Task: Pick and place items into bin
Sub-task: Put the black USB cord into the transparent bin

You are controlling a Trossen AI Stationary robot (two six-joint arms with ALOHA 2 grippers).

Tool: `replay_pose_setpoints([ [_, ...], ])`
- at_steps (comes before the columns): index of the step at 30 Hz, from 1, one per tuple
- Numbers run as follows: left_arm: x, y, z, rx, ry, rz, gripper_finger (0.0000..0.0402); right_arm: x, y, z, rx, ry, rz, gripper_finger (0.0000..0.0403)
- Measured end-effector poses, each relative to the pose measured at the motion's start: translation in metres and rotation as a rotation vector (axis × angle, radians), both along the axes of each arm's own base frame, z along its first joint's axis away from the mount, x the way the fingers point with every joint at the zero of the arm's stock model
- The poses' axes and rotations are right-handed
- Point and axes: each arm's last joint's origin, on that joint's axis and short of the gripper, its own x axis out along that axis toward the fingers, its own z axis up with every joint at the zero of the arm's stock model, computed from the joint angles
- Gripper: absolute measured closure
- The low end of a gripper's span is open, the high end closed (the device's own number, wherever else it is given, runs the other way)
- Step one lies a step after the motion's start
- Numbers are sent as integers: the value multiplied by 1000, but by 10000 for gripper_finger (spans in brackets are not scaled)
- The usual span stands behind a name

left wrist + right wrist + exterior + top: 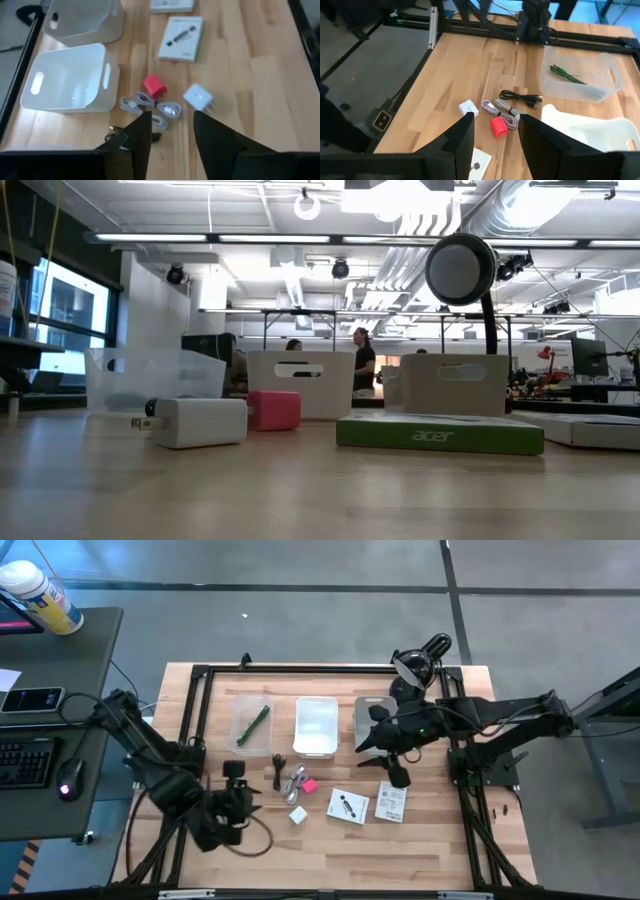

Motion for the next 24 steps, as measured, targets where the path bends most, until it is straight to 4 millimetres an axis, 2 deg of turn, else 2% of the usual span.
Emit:
replay_pose_setpoints([
  [6, 17, 20, -23, -171, -2, 160, 305, -23, -3, 6, 1, 37, 29, 258],
  [12, 26, 46, -33, -358, -36, 476, 308, -40, -5, 14, -4, 24, 28, 258],
  [18, 36, 69, -40, -439, 41, 592, 289, -55, -7, 22, -26, -12, 43, 258],
  [24, 48, 78, -52, -445, 90, 614, 249, -70, -10, 29, -23, -38, 47, 258],
])
